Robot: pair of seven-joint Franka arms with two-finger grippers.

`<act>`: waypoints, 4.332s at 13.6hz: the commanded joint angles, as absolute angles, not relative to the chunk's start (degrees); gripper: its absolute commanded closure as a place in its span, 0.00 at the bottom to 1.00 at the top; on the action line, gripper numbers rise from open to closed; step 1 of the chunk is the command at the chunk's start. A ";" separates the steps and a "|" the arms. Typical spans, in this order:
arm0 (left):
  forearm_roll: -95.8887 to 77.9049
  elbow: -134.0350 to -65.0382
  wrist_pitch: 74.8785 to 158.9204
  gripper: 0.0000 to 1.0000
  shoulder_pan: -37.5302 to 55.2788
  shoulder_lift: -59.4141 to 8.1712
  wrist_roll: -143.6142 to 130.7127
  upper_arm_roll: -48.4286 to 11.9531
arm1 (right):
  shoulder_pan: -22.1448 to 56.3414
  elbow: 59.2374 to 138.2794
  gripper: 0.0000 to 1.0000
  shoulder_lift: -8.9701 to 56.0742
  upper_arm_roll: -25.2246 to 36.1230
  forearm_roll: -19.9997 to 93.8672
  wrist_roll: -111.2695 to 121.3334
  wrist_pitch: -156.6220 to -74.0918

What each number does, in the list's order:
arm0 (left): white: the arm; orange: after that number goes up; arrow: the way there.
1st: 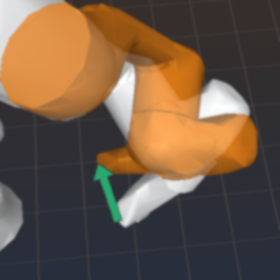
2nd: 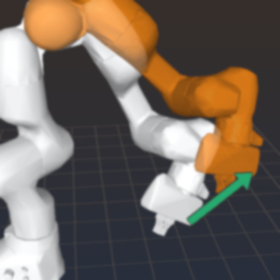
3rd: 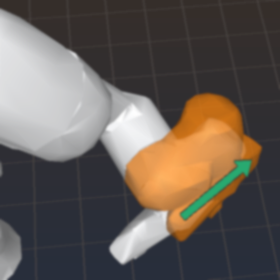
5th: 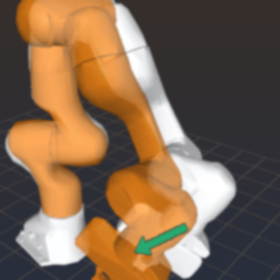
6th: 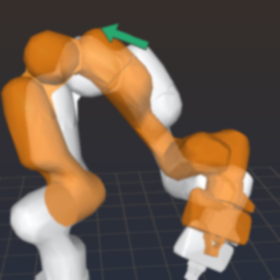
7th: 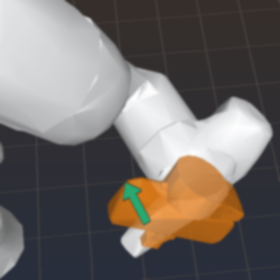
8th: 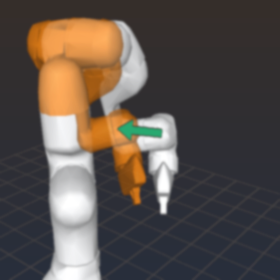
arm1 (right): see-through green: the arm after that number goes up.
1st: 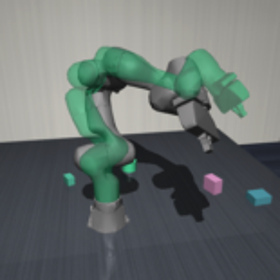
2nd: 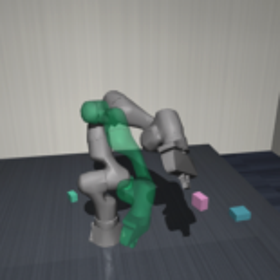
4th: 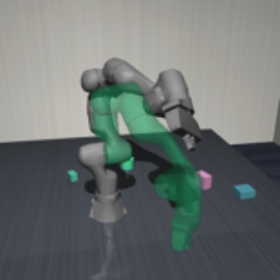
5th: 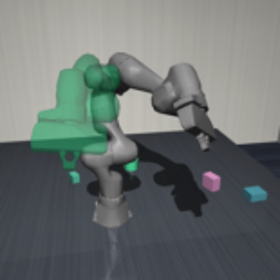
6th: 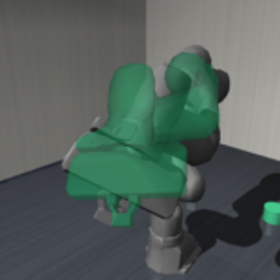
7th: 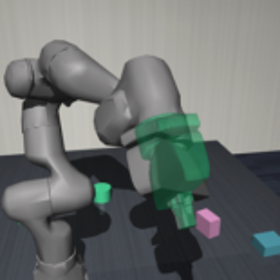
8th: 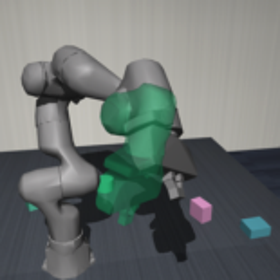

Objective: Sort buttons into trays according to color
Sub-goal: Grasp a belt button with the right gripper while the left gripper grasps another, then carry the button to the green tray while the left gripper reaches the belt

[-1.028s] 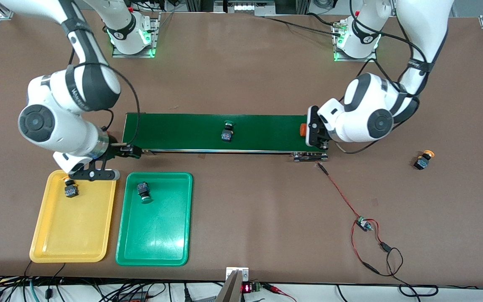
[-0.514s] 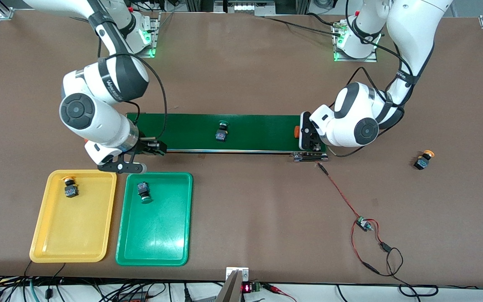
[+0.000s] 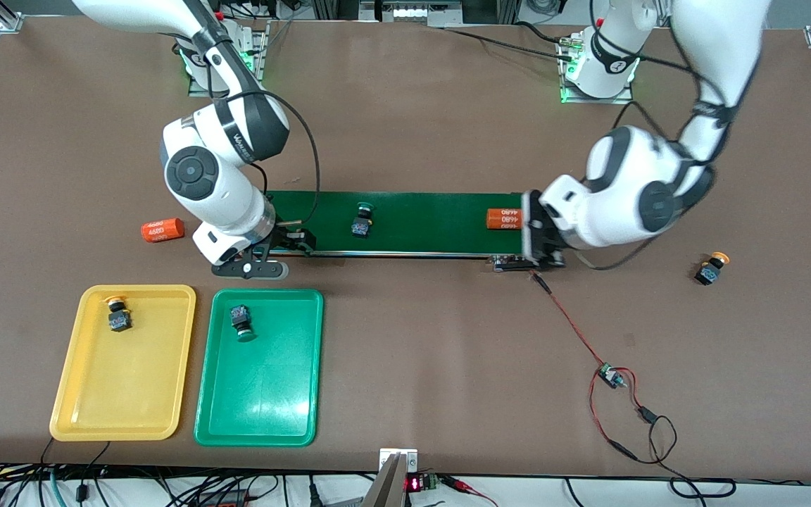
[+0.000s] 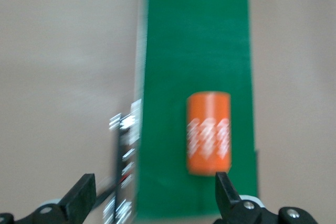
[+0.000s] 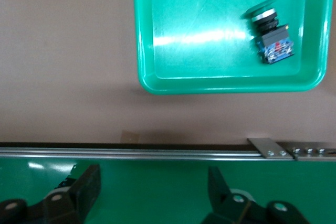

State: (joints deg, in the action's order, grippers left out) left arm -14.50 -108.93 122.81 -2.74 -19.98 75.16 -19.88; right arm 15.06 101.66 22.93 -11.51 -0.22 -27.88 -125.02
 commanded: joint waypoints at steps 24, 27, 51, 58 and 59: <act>-6.06 -110.04 135.87 0.00 -17.31 -32.78 58.53 3.34 | 20.21 106.26 0.00 28.04 -11.25 -0.09 -37.36 -130.96; -6.06 -109.95 137.37 0.05 -17.31 -33.31 61.60 3.34 | 20.13 106.52 0.00 27.69 -11.69 -0.09 -37.09 -128.68; -5.62 -110.04 112.76 1.00 3.68 -15.55 0.49 -9.92 | 10.28 87.99 0.95 34.69 -6.77 -0.18 -8.45 -128.88; -6.42 -109.86 116.27 1.00 10.81 -19.59 -7.47 -10.11 | 11.07 82.88 0.95 45.25 -6.68 -0.88 -8.35 -140.70; -6.42 -109.95 117.41 1.00 11.16 -20.38 -7.47 -10.11 | 11.07 82.88 0.95 46.05 -6.68 -0.88 -8.44 -141.58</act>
State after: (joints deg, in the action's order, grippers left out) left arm -6.82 -109.74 115.45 10.33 -19.18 -6.77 -10.53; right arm 10.92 84.93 43.73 -6.50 -0.38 -8.97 -140.14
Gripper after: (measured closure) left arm 0.581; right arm 0.586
